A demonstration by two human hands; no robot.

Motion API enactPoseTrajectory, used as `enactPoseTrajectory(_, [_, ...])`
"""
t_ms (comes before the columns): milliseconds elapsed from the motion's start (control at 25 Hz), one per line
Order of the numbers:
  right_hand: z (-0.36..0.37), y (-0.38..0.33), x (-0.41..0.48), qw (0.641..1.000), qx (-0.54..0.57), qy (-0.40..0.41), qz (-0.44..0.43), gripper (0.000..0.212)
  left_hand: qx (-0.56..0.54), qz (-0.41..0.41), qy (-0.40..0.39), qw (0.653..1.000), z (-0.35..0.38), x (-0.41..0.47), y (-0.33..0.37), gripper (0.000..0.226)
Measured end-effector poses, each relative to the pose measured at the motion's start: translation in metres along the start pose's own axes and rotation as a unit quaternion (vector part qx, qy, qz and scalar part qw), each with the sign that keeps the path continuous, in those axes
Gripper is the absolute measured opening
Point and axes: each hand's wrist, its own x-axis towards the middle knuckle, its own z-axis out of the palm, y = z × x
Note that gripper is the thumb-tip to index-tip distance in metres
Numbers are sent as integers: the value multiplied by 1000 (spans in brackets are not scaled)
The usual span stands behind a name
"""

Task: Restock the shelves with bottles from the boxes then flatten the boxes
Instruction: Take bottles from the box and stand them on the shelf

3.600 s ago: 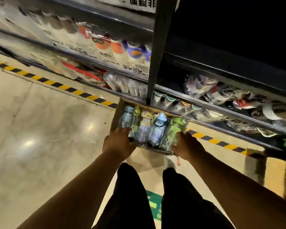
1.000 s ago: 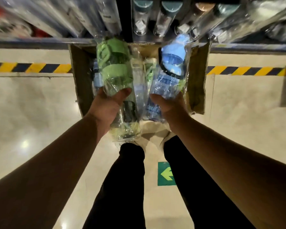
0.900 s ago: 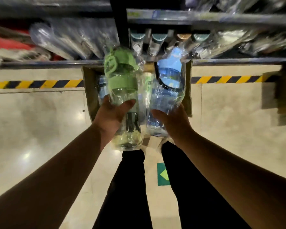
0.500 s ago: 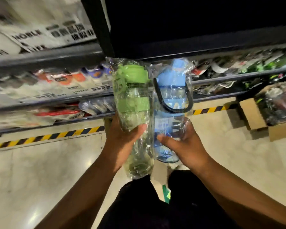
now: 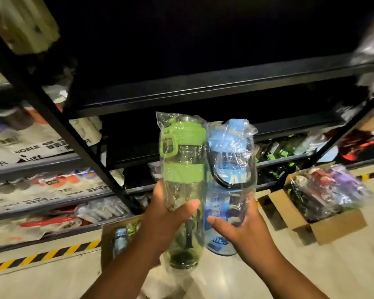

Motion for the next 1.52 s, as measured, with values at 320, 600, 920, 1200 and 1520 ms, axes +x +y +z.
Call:
enactPoseTrajectory(320, [-175, -33, 0, 997, 18, 37, -65, 67, 12, 51, -69, 996, 166, 29, 50, 57])
enactPoseTrajectory(600, [-250, -68, 80, 995, 12, 46, -87, 65, 15, 85, -78, 993, 231, 118, 104, 53])
enactPoseTrajectory(920, [-350, -117, 217, 994, -24, 94, -53, 42, -37, 18, -162, 986, 306, 276, 147, 68])
enactPoseTrajectory(1200, [-440, -144, 327, 986, -63, 150, -44, 94, -42, -21, -172, 984, 362, 363, 170, 75])
enactPoseTrajectory(1520, [-513, -156, 437, 972, -126, 157, -123, 75, -52, -40, -98, 993, 415, 399, 179, 54])
